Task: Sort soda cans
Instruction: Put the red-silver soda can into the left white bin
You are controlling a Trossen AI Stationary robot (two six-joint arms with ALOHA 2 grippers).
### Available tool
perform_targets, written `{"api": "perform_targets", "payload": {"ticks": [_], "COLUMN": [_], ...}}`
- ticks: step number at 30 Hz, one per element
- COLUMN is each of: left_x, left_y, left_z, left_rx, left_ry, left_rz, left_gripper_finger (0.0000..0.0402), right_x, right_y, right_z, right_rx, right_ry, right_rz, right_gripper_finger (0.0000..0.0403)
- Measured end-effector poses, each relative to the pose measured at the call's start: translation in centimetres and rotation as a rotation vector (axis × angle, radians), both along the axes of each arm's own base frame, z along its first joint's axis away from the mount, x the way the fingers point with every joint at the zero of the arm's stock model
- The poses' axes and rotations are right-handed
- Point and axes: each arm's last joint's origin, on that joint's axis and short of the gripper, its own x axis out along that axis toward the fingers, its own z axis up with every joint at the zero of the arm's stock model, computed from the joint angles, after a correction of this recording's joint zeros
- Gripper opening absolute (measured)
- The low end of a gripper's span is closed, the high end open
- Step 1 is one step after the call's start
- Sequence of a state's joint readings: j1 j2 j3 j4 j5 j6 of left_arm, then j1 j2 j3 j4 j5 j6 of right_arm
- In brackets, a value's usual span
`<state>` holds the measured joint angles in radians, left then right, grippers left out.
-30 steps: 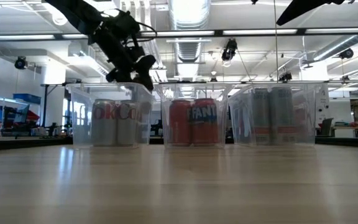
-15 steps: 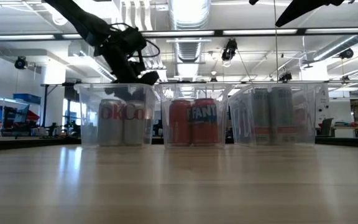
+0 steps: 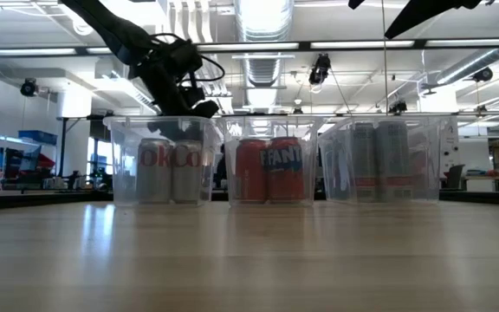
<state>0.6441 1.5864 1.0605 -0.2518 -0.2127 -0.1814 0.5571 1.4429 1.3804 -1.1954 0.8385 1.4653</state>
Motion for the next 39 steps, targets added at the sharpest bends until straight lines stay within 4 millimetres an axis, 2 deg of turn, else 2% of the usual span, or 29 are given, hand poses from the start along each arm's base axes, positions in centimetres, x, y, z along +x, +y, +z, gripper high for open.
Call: {"api": "perform_targets", "payload": {"ticks": [11,19,26,31,33,36,39], "left_x": [-0.5,-0.3,0.2,0.3,-0.1,-1.5,-3.2], "left_y": [-0.5,-0.4,-0.8,-3.5,-4.7,-6.2,-7.2], "left_z": [-1.5,-0.9,2.0,6.0,7.0,7.6,6.7], "left_rx": [-0.042,-0.055,-0.1,-0.092,-0.107,-0.181,-0.291], "left_ry": [0.006,0.013,0.058,0.014,0.017,0.013,0.054], "left_rz": [-0.137,-0.125,-0.224,-0.307,-0.323,-0.268,-0.182], "left_gripper_finger": [0.0319,0.0356,0.0362,0.0354,0.0351,0.0349,0.0346], "right_x": [0.0,0.0,0.0,0.0,0.0,0.0,0.0], "right_y": [0.0,0.0,0.0,0.0,0.0,0.0,0.0], "right_z": [0.0,0.0,0.0,0.0,0.0,0.0,0.0], "right_rx": [0.0,0.0,0.003,0.001,0.002,0.002,0.001], "right_ry": [0.001,0.002,0.003,0.009,0.009,0.009,0.009], "right_rz": [0.001,0.003,0.003,0.009,0.008,0.008,0.009], "right_gripper_finger": [0.0368,0.0368,0.0368,0.0368,0.0368,0.0368,0.0368]}}
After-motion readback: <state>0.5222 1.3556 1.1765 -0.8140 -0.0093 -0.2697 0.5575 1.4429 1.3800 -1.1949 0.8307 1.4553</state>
